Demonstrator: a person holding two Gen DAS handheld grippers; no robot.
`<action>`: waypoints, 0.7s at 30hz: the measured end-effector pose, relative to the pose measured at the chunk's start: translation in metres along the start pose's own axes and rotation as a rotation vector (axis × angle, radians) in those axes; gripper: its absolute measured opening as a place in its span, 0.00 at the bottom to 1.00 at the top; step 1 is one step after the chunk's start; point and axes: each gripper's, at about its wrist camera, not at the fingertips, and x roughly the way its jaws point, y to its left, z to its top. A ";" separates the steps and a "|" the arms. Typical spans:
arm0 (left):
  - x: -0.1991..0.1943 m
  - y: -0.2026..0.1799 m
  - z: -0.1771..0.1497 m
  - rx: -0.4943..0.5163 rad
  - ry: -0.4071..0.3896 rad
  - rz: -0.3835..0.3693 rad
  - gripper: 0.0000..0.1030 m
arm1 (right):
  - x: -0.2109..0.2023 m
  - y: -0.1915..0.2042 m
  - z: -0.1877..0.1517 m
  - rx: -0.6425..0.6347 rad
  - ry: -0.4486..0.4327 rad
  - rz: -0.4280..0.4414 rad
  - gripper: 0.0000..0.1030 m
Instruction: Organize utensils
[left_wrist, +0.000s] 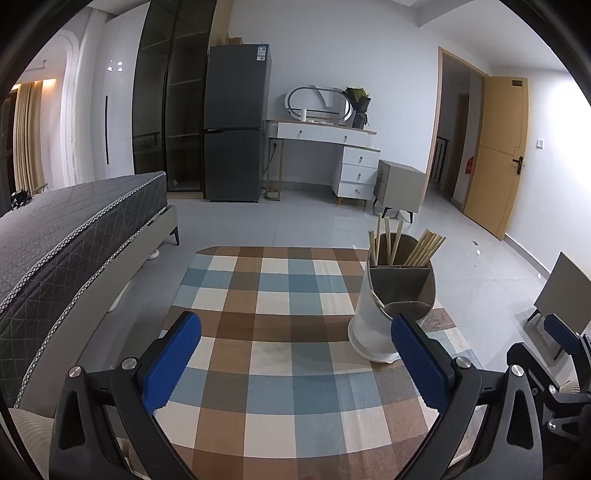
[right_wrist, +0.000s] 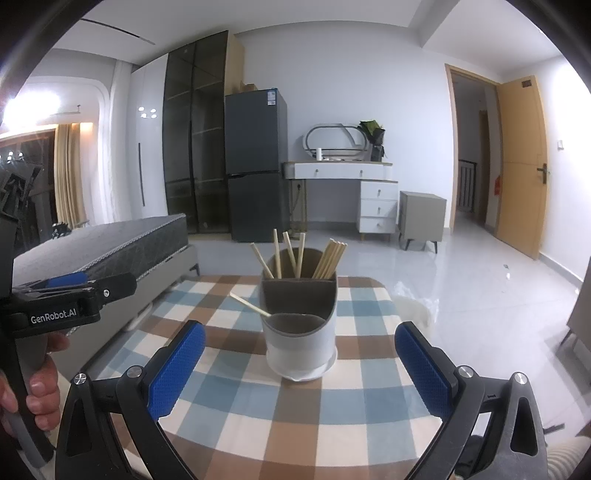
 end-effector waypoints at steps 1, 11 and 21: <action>0.000 0.000 0.000 0.002 0.000 0.002 0.97 | 0.000 0.000 0.000 0.000 0.002 0.001 1.00; -0.001 -0.002 0.000 0.010 -0.006 0.004 0.97 | 0.000 0.001 0.000 -0.007 0.002 -0.005 1.00; -0.003 -0.004 0.000 0.020 -0.010 -0.005 0.97 | 0.000 0.003 -0.001 -0.011 0.000 -0.005 1.00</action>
